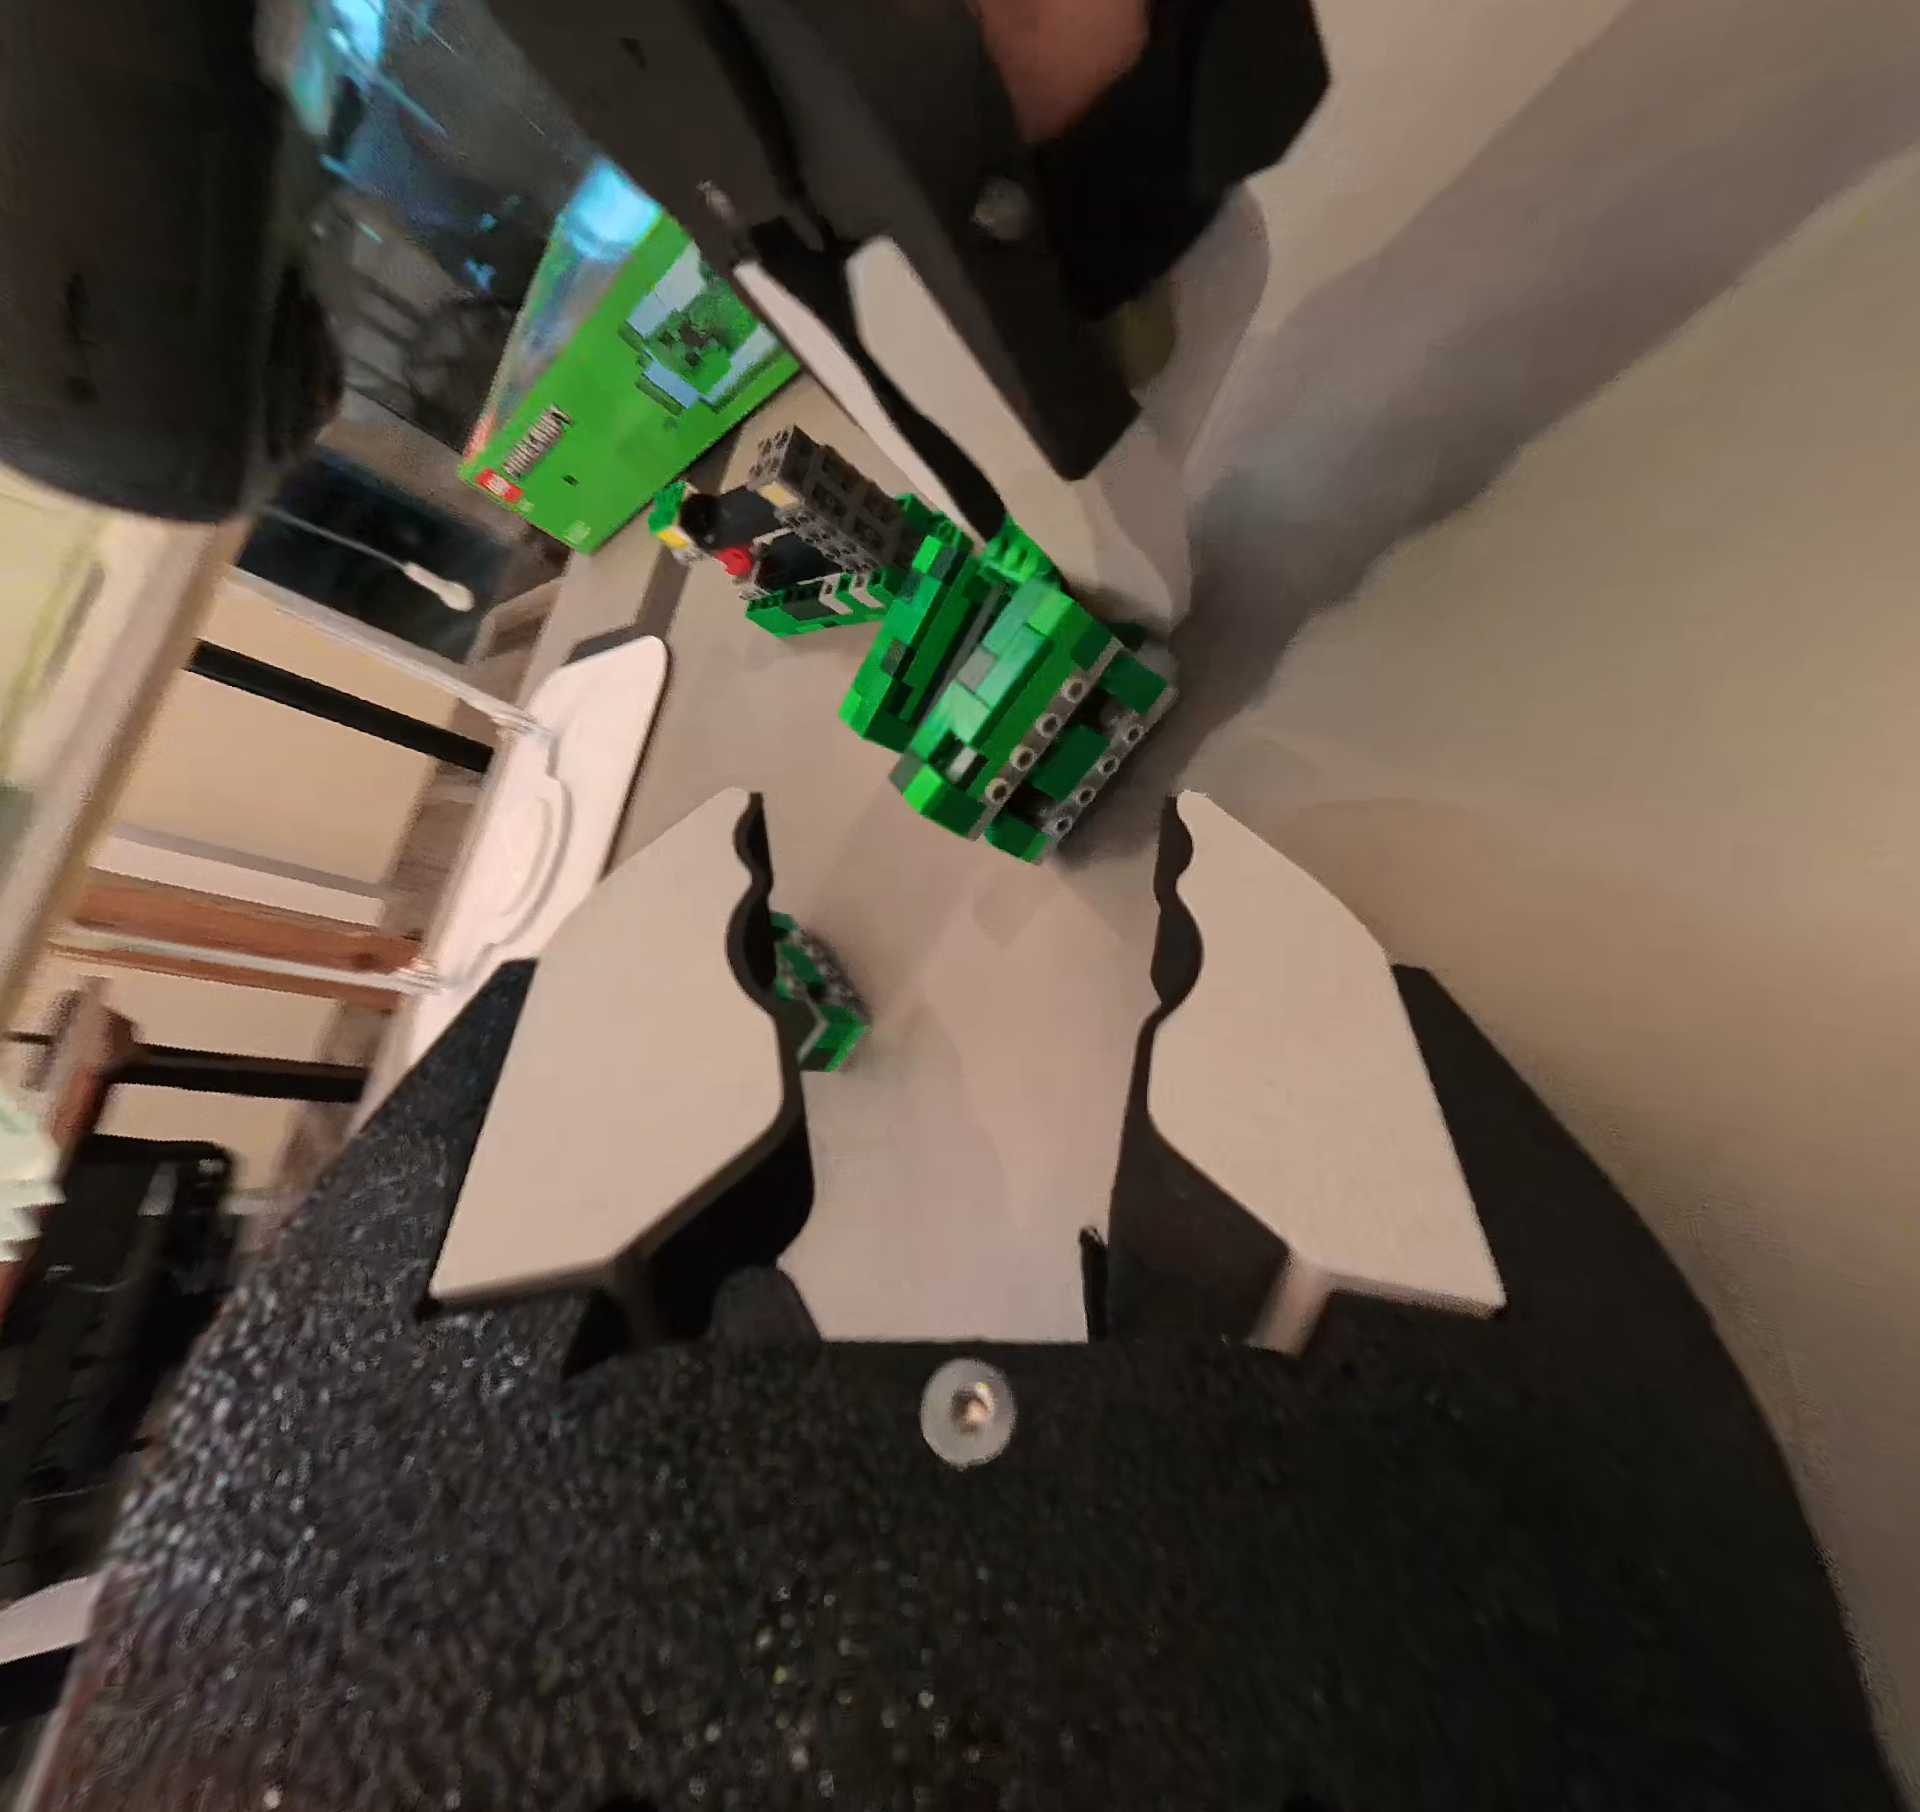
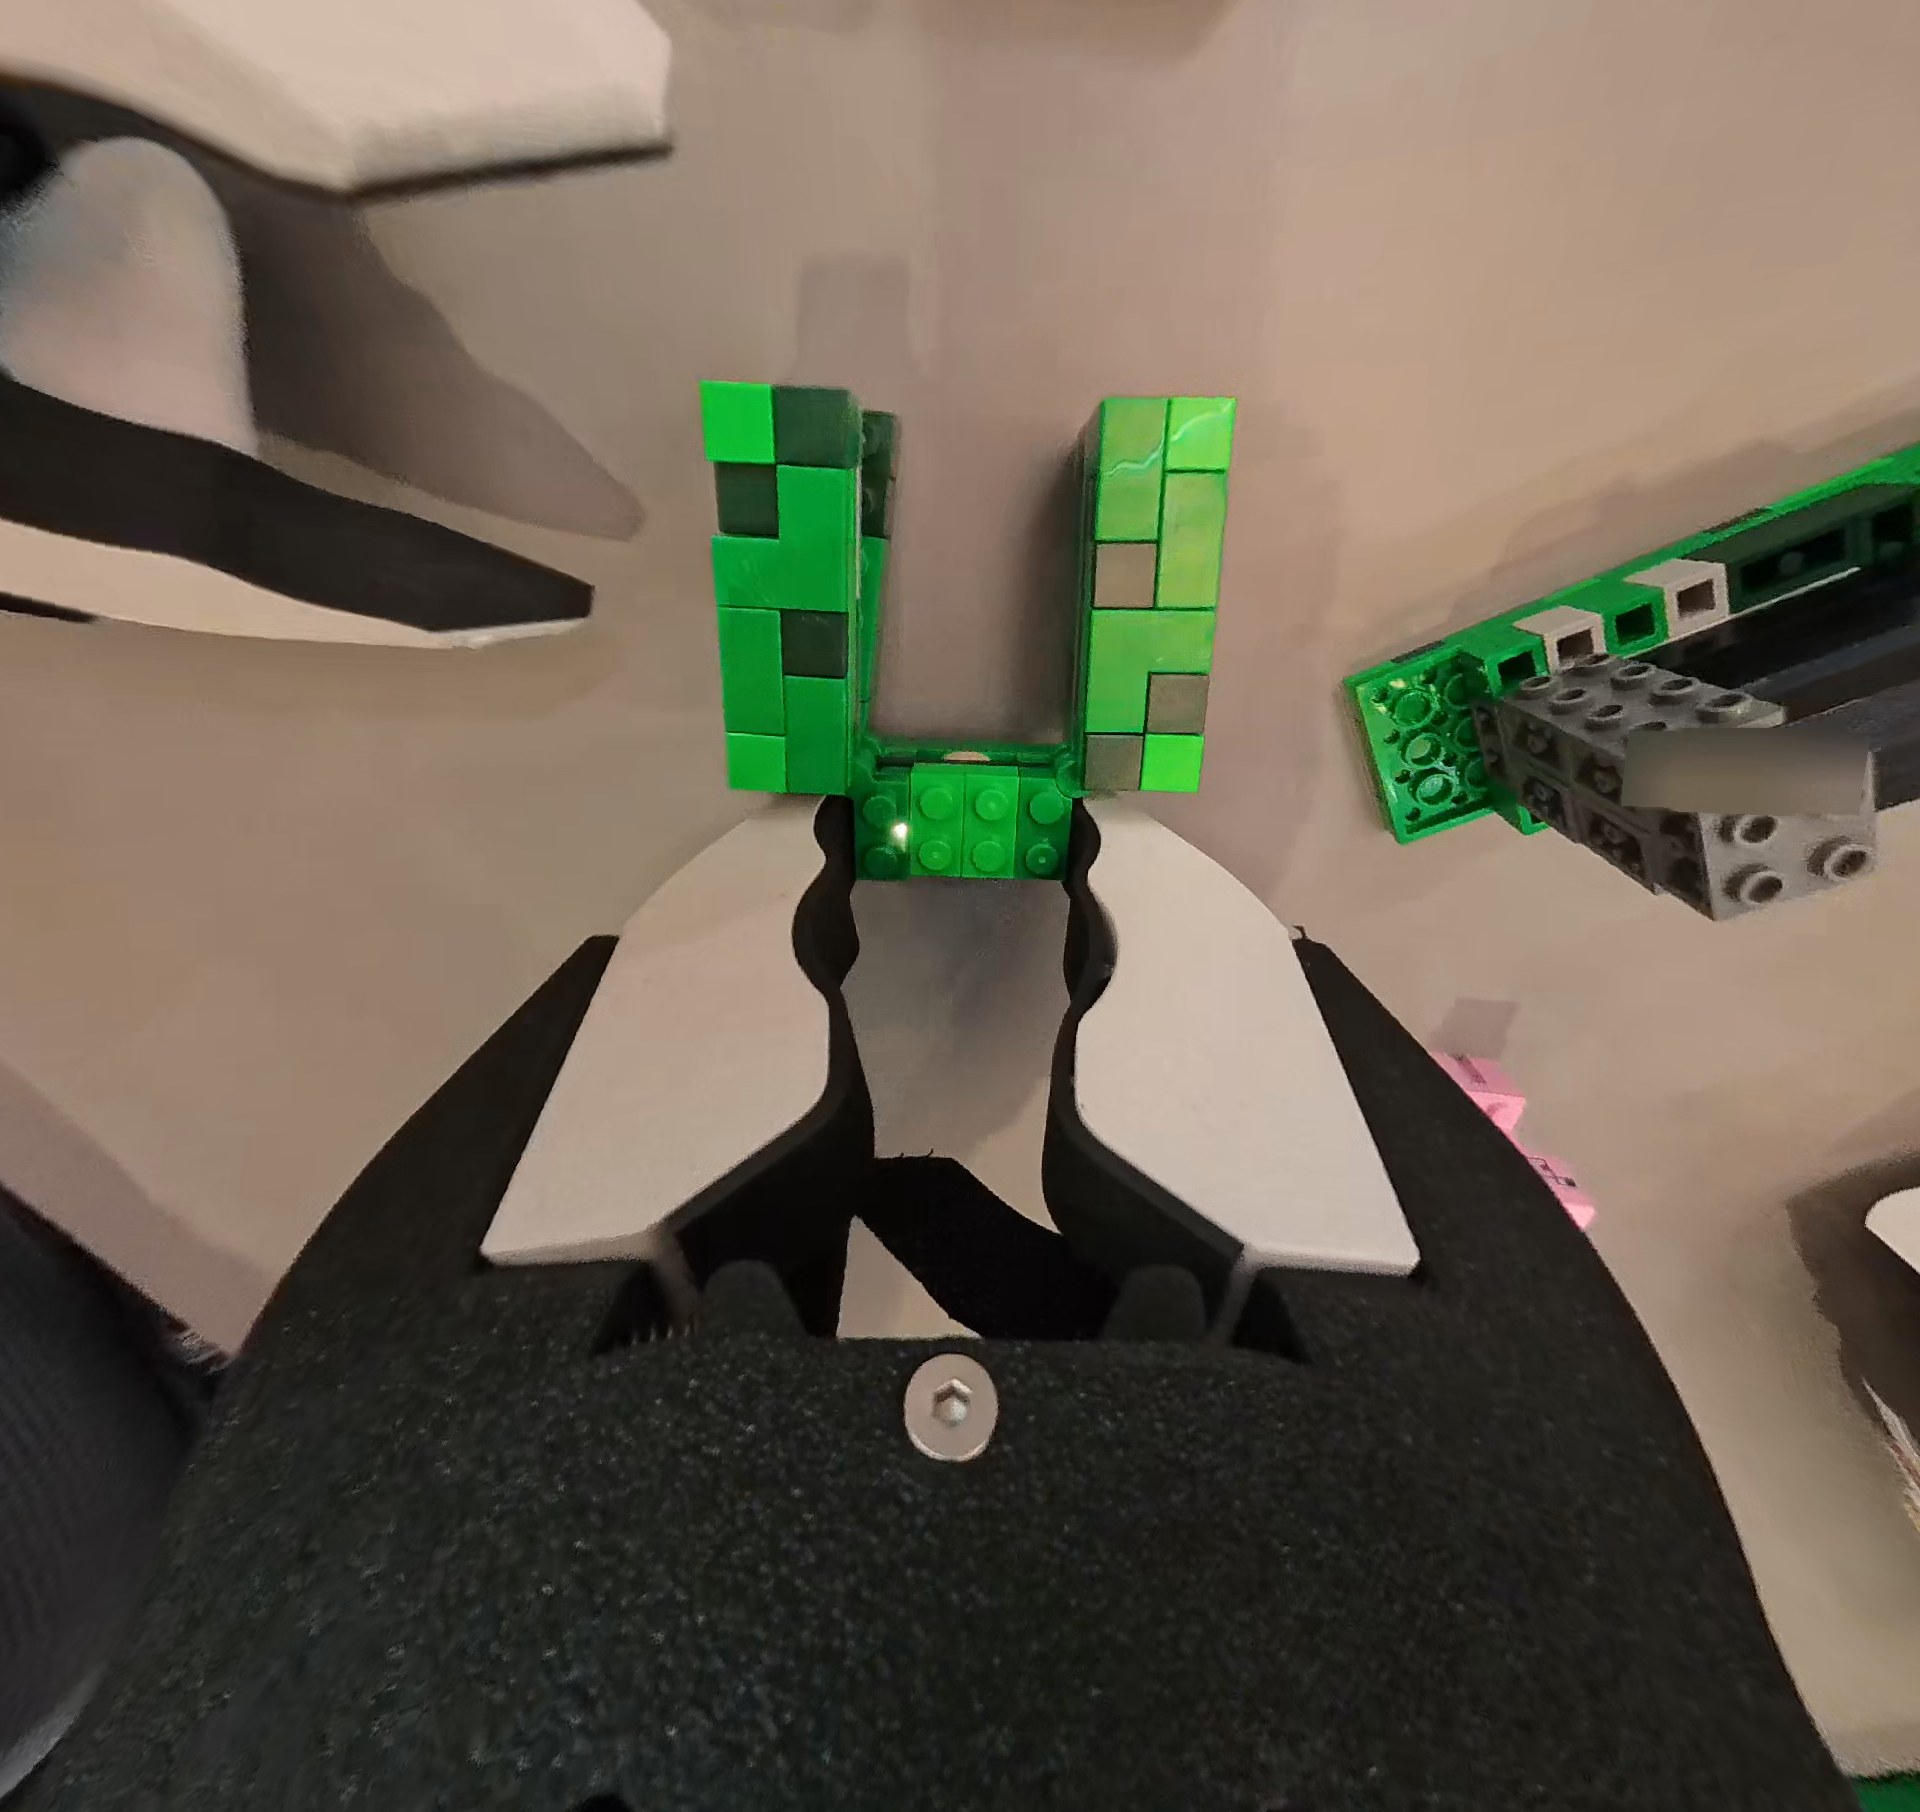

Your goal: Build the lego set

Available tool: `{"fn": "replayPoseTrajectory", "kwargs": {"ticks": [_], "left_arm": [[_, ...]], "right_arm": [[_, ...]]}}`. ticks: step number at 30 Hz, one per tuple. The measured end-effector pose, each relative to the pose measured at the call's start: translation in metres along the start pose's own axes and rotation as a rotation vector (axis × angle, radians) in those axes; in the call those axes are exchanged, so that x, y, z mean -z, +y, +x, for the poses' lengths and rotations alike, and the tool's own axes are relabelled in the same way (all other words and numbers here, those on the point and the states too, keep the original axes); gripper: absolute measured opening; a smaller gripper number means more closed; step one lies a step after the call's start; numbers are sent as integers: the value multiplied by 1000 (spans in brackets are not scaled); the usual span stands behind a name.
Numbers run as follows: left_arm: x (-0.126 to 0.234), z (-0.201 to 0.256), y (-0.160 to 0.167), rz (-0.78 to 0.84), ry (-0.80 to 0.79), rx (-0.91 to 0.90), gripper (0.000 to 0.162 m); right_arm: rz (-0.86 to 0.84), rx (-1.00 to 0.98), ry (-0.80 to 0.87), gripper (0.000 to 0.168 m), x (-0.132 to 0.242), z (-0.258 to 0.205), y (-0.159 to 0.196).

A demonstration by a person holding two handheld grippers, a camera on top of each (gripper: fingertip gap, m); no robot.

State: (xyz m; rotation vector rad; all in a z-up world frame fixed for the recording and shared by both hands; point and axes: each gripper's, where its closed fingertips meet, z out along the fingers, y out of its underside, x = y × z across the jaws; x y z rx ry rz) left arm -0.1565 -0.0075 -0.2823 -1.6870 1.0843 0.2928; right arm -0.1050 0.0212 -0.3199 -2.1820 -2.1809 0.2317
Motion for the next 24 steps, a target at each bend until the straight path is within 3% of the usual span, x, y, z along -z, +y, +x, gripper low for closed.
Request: {"fn": "replayPoseTrajectory", "kwargs": {"ticks": [1, 7, 17, 24], "left_arm": [[0, 1, -1, -8, -18, -51, 71], [-10, 13, 10, -90, -17, -174, 67], [-1, 3, -6, -26, -94, -235, 76], [8, 11, -25, 40, -94, -318, 58]], "right_arm": [[-1, 5, 1, 37, 2, -1, -1], [-4, 26, 10, 37, 2, -3, -2], [60, 64, -112, 37, 19, -21, -3], [27, 115, -243, 37, 33, -42, 3]]}}
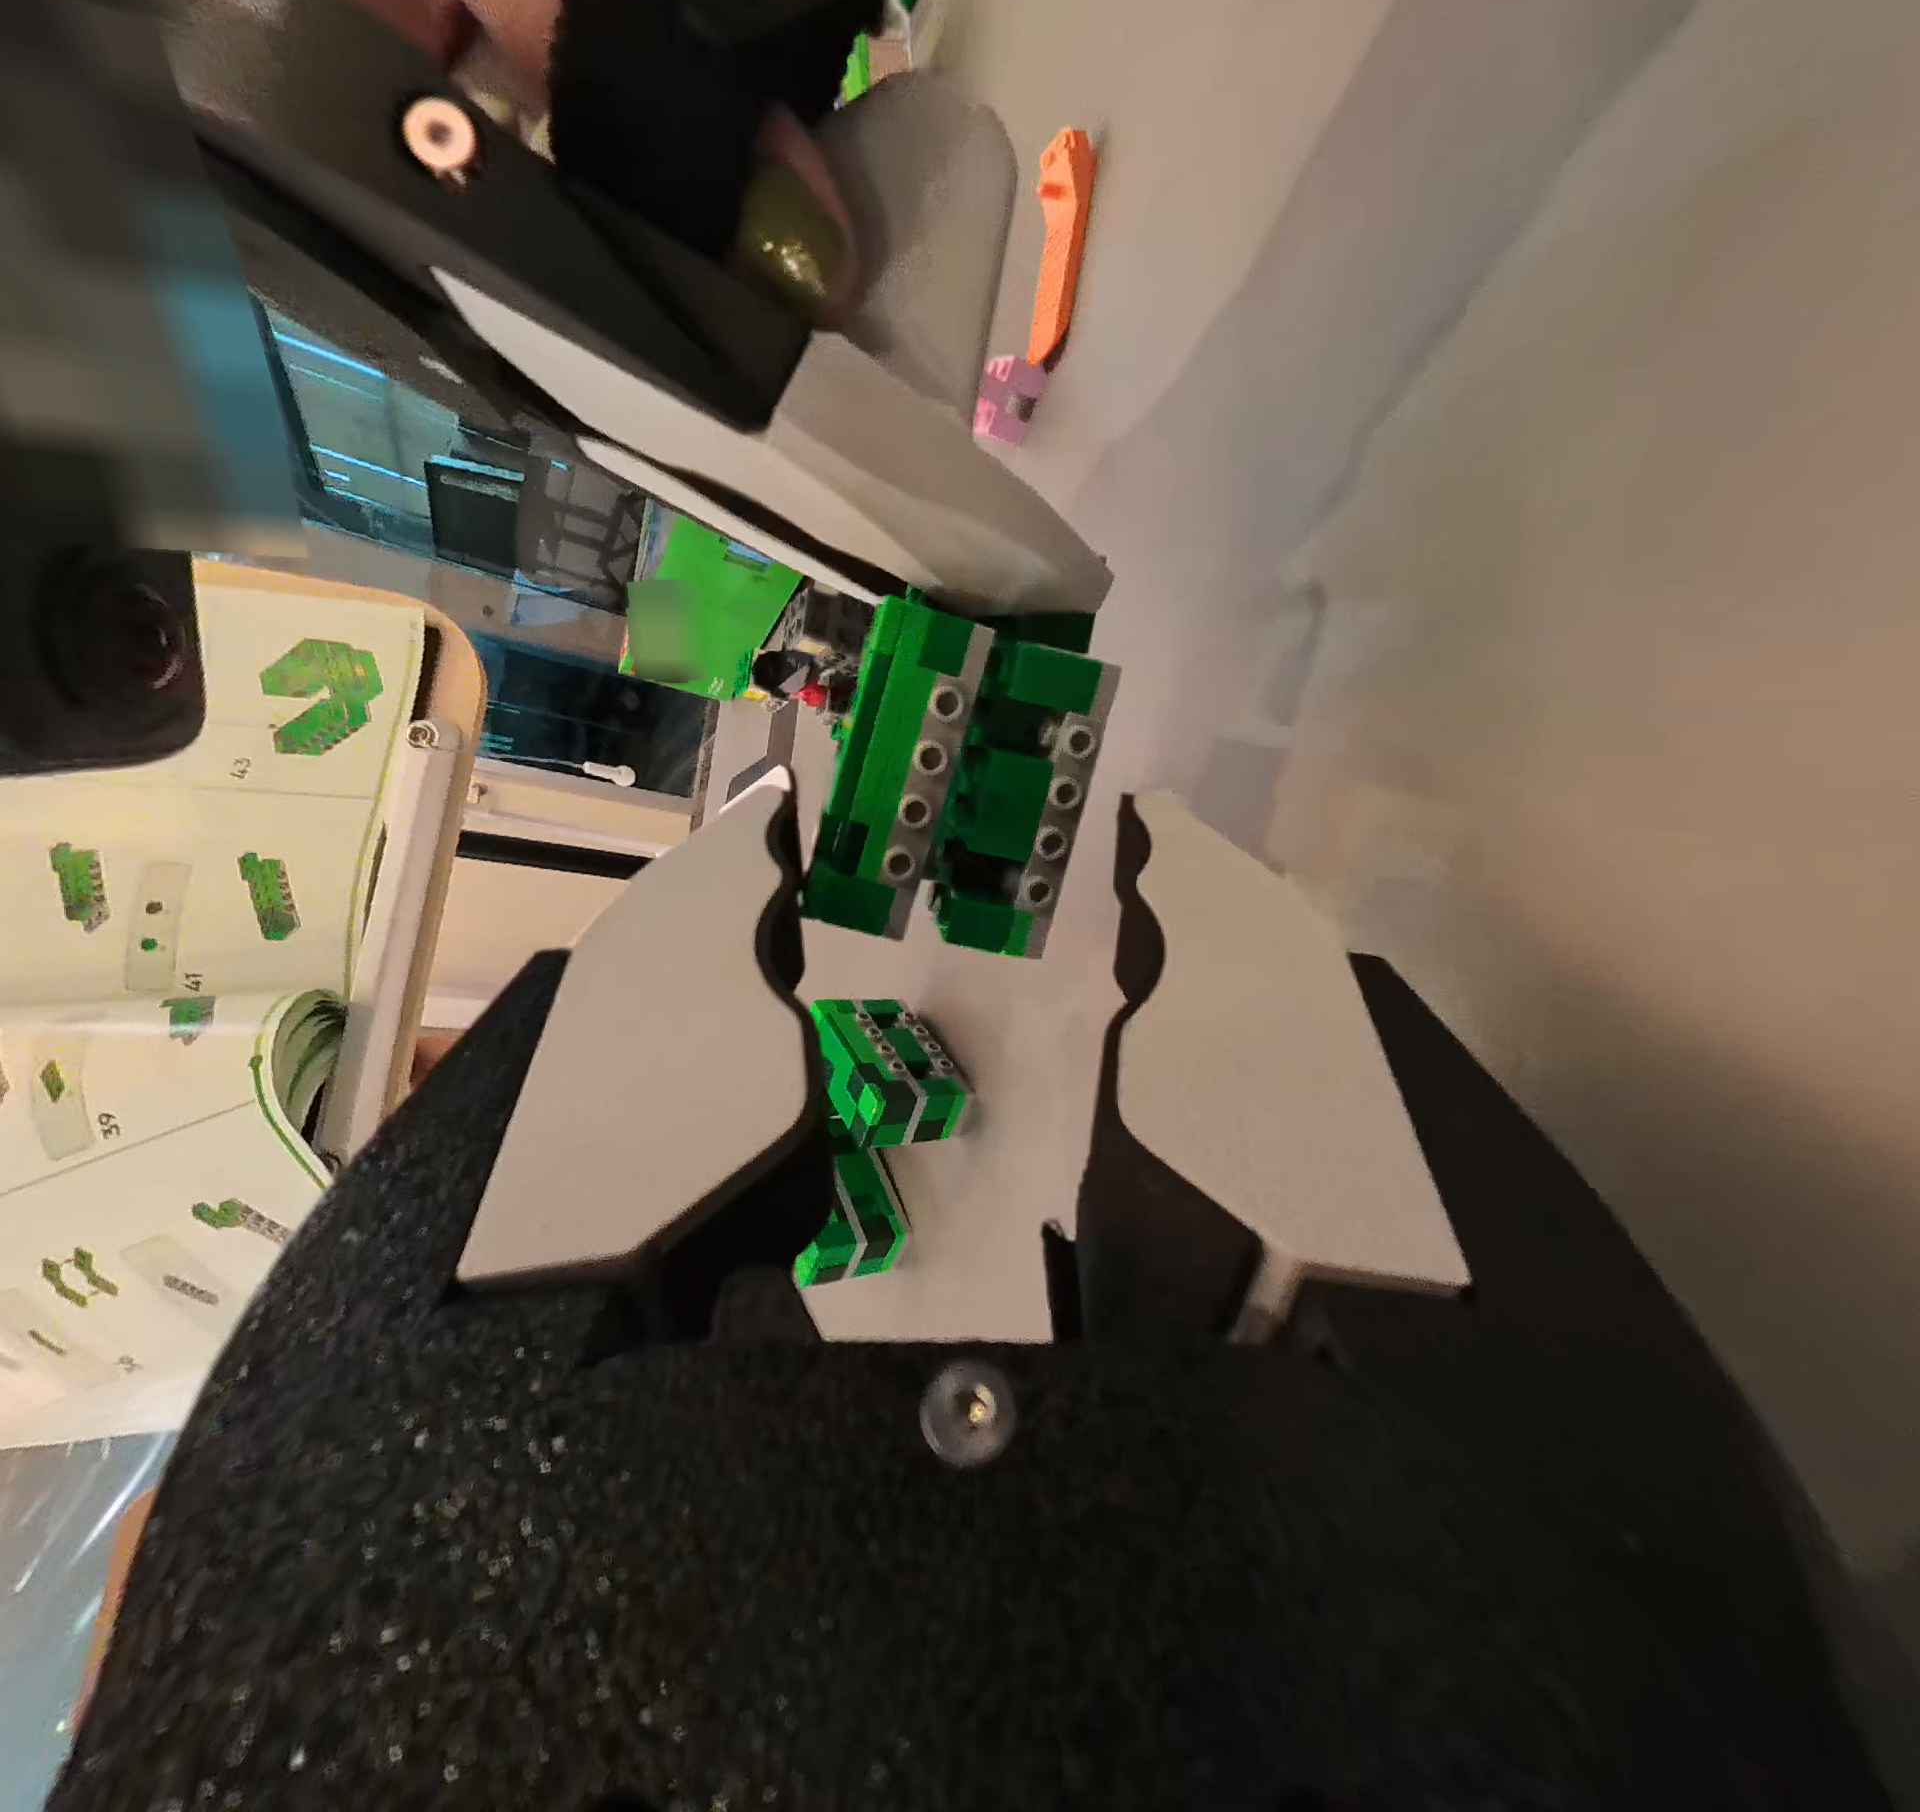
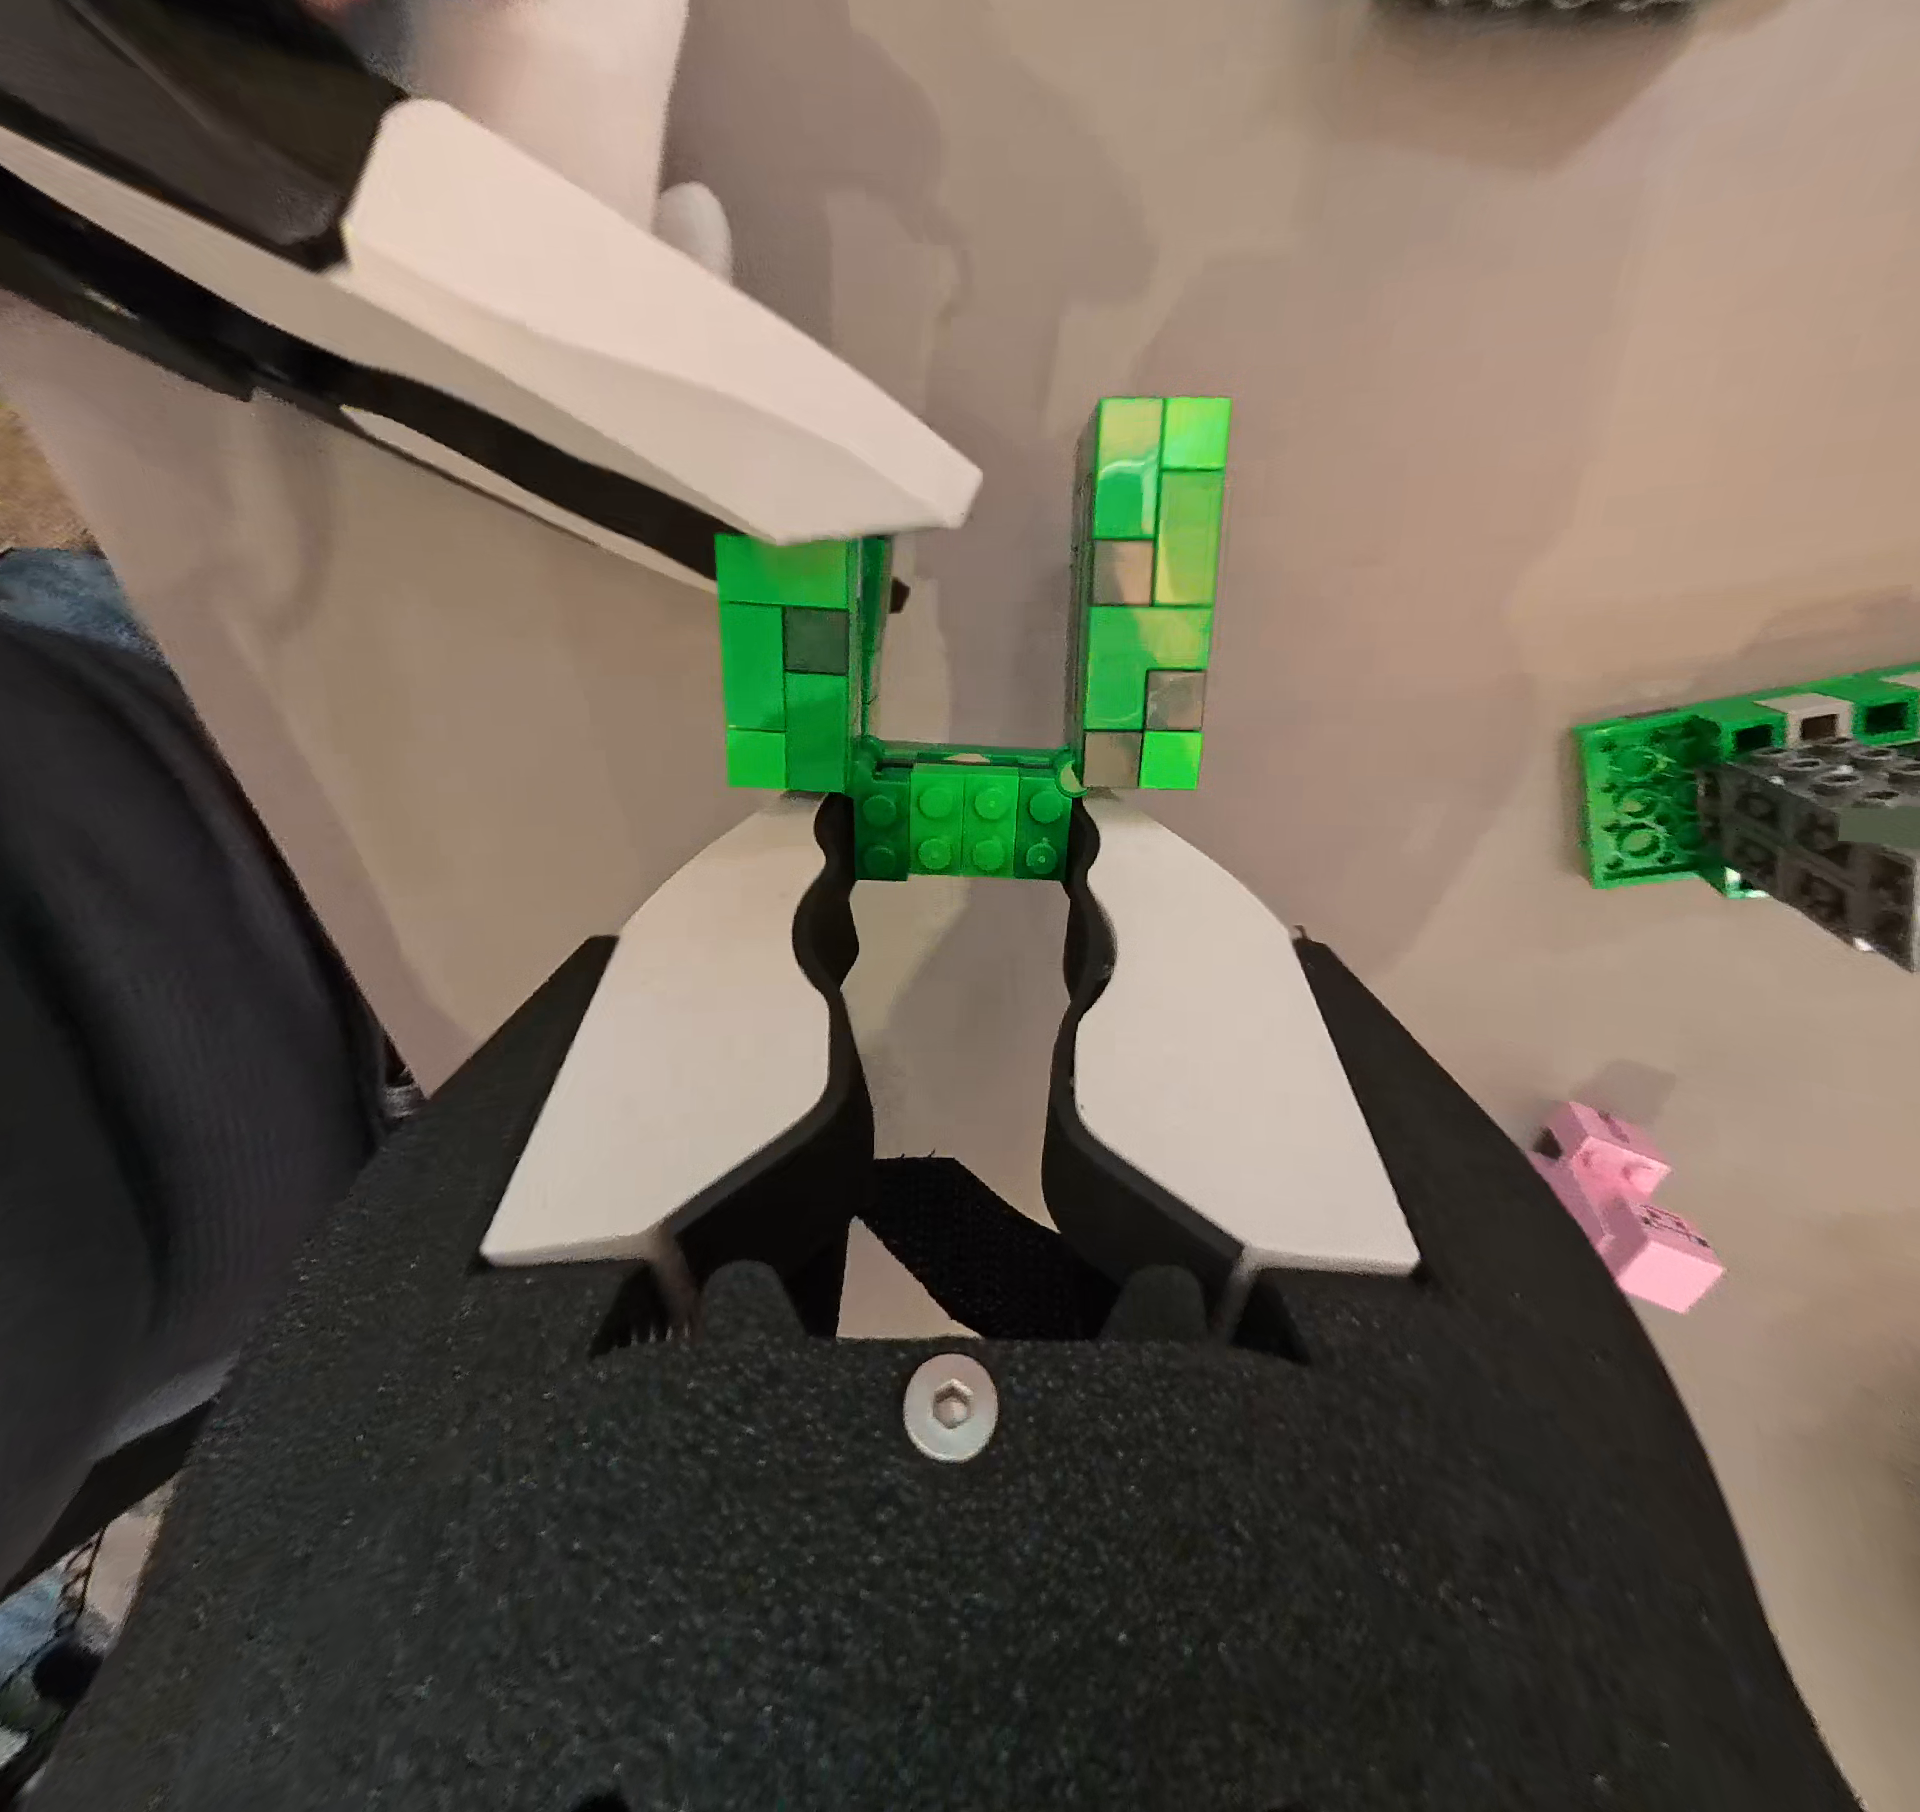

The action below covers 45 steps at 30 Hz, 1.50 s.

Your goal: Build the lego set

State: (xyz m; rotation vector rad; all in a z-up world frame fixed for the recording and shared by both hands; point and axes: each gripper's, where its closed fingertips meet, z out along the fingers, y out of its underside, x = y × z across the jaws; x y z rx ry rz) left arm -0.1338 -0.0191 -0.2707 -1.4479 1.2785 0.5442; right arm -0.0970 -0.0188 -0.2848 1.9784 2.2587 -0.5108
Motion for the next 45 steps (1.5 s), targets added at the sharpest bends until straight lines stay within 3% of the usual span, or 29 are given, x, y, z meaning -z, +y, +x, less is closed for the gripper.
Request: {"fn": "replayPoseTrajectory", "kwargs": {"ticks": [2, 5, 26, 34, 36, 40, 43, 45], "left_arm": [[2, 2, -3, 12, 7, -15, 46], [3, 2, -6, 30, 5, -23, 42], [8, 16, -27, 165, 99, -12, 39], [4, 22, -28, 163, 106, -4, 47], [3, 22, -27, 155, 106, 23, 59], [9, 12, -24, 166, 100, 151, 65], [19, 5, -22, 213, 175, 387, 68], [27, 0, -30, 288, 250, 561, 60]], "right_arm": [[-15, 5, -15, 37, 0, -3, 3], [-11, 2, -35, 37, 2, -5, 4], [-82, 131, -120, 37, 1, -21, 19], [-41, 177, -78, 37, -6, -17, 18], [-17, 189, -50, 37, -7, -14, 17], [42, 198, -26, 37, -2, -10, 18], [105, 236, -5, 37, 10, -10, 19], [151, 270, 6, 37, 21, -14, 20]]}}
